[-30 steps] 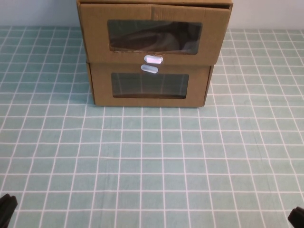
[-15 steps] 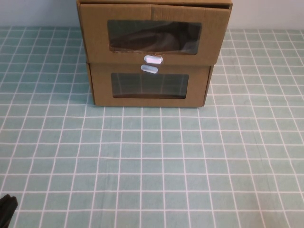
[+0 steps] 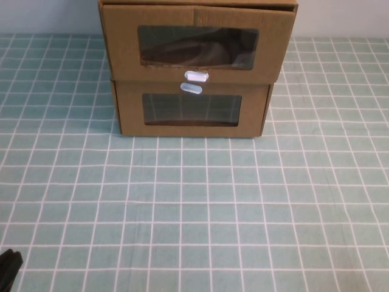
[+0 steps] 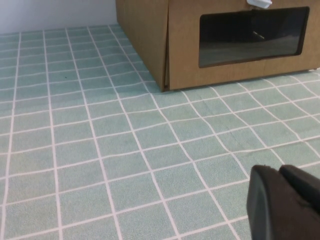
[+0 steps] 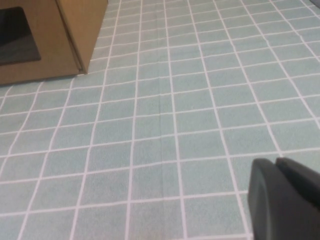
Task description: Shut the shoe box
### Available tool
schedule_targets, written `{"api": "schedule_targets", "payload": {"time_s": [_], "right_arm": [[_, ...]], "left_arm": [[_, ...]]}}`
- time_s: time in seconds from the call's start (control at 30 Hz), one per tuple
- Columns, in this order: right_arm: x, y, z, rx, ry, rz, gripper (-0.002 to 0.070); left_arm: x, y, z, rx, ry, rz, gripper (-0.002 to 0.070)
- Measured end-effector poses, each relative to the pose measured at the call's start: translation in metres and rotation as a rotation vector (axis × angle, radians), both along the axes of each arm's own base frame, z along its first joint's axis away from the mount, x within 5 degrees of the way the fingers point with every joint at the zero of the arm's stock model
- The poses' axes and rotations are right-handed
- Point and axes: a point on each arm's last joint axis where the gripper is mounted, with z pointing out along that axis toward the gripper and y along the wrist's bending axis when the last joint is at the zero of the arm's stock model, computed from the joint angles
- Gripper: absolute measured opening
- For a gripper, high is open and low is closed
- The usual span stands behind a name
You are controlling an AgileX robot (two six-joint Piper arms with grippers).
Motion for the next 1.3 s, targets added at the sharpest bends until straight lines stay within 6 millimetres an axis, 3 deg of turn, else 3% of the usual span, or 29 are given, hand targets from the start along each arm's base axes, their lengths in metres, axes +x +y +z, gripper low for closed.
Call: {"api": "schedule_targets", "payload": {"time_s": [0.8, 1.07, 1.3], "right_arm": [[0.000, 0.000, 0.000, 0.011, 0.004, 0.002, -0.0011], [0.000, 0.001, 0.000, 0.015, 0.004, 0.002, -0.0011], [0.000, 0.001, 0.000, 0.018, 0.004, 0.002, -0.0011]], "left_arm": [[0.000, 0.001, 0.000, 0.047, -0.014, 0.002, -0.0005], [-0.002, 0.018, 0.004, 0.028, -0.090, 0.222, -0.0005], [-0.006, 0.022, -0.010, 0.038, 0.063, 0.280, -0.0005]]}}
